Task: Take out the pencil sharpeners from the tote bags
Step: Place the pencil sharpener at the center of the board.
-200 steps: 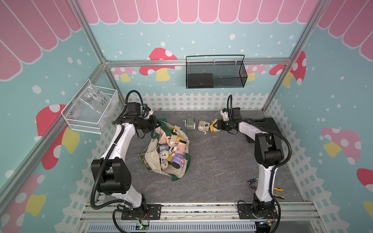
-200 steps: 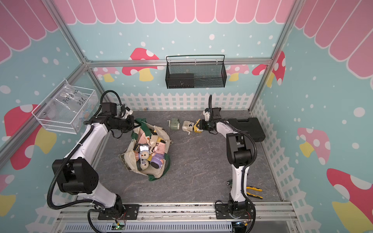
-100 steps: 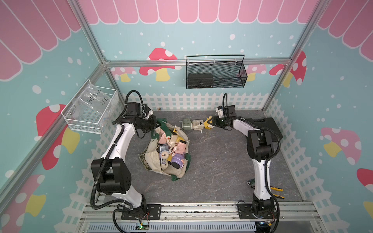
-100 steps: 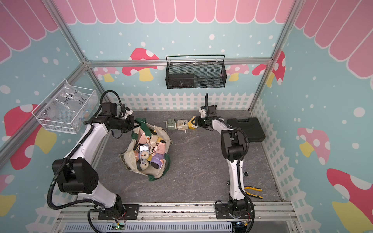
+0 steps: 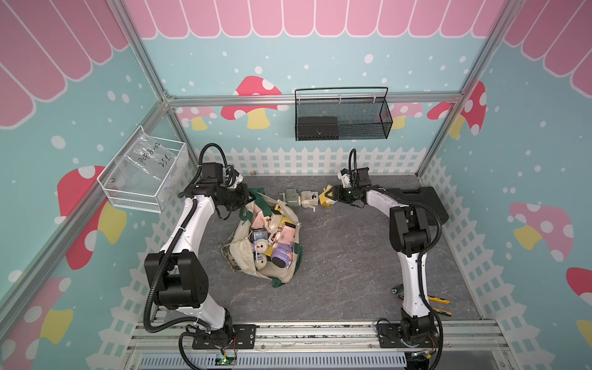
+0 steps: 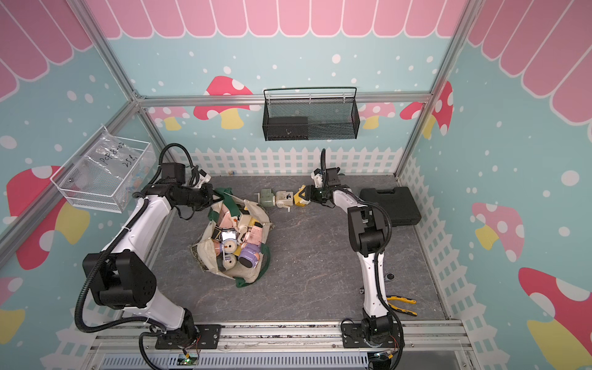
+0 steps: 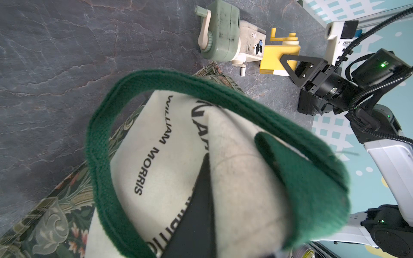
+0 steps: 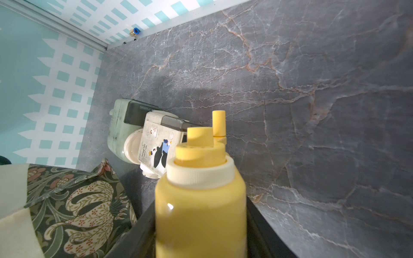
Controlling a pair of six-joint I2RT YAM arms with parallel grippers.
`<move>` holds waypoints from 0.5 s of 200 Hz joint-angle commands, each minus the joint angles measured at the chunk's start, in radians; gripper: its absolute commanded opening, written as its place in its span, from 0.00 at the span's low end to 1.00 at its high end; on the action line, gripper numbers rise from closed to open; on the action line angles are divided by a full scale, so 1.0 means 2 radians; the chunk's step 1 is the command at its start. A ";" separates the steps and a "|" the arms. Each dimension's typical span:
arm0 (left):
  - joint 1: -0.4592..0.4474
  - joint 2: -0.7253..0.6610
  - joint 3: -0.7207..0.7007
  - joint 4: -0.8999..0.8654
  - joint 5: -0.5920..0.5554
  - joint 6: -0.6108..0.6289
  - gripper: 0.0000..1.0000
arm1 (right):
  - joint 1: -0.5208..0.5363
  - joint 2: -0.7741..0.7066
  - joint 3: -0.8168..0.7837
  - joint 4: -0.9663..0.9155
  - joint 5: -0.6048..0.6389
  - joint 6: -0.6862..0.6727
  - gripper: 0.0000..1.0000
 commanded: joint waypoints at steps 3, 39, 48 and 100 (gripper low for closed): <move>0.006 -0.016 0.005 0.036 0.014 -0.001 0.00 | 0.001 -0.002 -0.001 0.009 0.000 -0.004 0.61; 0.005 -0.015 0.005 0.036 0.014 -0.001 0.00 | -0.002 -0.009 -0.004 -0.002 0.007 -0.017 0.64; 0.006 -0.016 0.005 0.036 0.014 -0.001 0.00 | -0.003 -0.011 -0.006 -0.005 0.010 -0.020 0.65; 0.006 -0.017 0.005 0.036 0.014 0.000 0.00 | -0.014 -0.025 -0.027 -0.014 0.025 -0.037 0.67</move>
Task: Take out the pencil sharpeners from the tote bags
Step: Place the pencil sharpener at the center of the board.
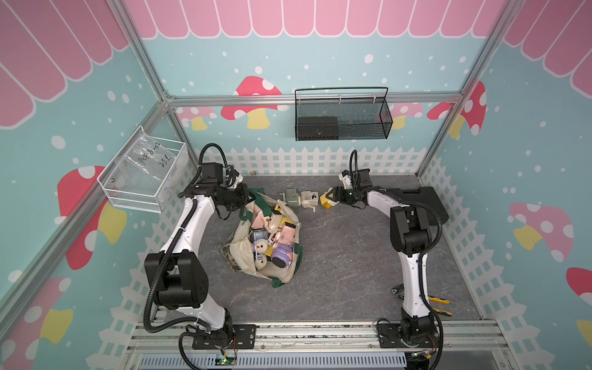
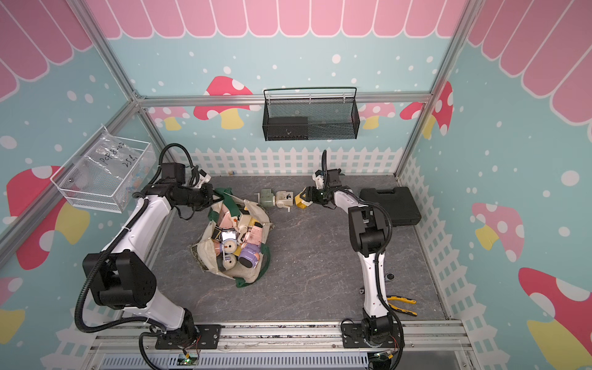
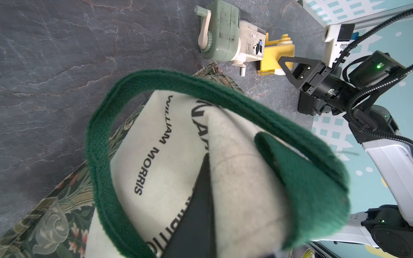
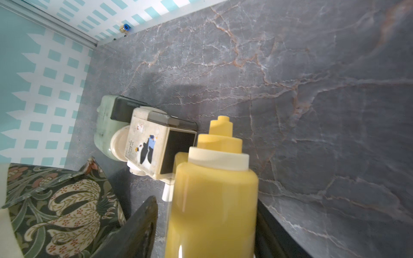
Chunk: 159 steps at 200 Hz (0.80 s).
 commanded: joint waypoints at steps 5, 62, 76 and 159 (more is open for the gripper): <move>0.006 -0.017 0.005 0.036 0.014 -0.001 0.00 | -0.006 -0.022 -0.012 -0.013 0.012 -0.020 0.67; 0.006 -0.016 0.005 0.036 0.015 -0.001 0.00 | -0.006 -0.027 -0.008 -0.038 0.028 -0.033 0.68; 0.006 -0.016 0.005 0.035 0.014 -0.001 0.00 | -0.005 -0.032 -0.007 -0.053 0.058 -0.042 0.70; 0.005 -0.017 0.006 0.036 0.014 -0.001 0.00 | -0.003 -0.043 -0.012 -0.061 0.051 -0.057 0.73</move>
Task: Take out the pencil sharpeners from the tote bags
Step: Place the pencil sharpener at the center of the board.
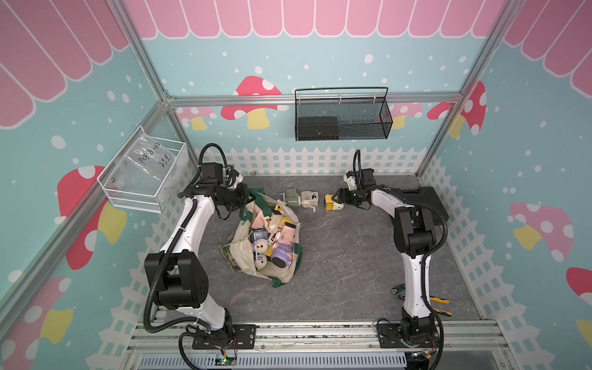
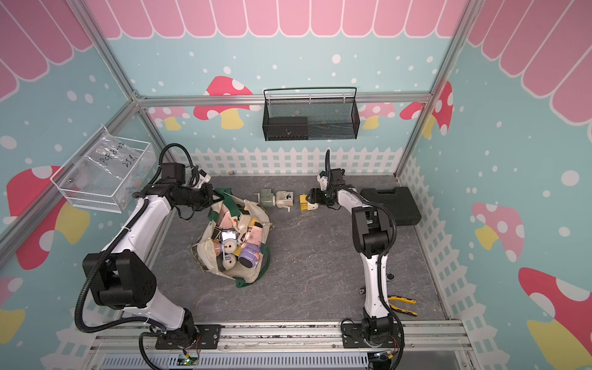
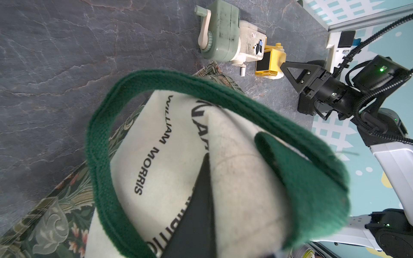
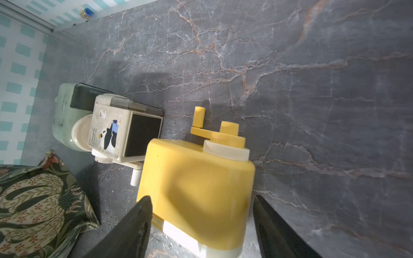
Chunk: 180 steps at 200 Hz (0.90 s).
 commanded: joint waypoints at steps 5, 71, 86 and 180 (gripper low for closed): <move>0.005 -0.018 0.005 0.036 0.014 -0.001 0.00 | 0.006 -0.019 -0.005 -0.007 -0.011 -0.008 0.73; 0.005 -0.017 0.005 0.036 0.014 -0.001 0.00 | 0.017 -0.003 0.010 0.010 -0.043 0.018 0.73; 0.006 -0.017 0.005 0.036 0.014 -0.001 0.00 | 0.020 0.003 0.019 0.011 -0.054 0.020 0.73; 0.005 -0.017 0.005 0.036 0.013 -0.001 0.00 | 0.026 -0.143 -0.079 0.098 -0.084 0.028 0.69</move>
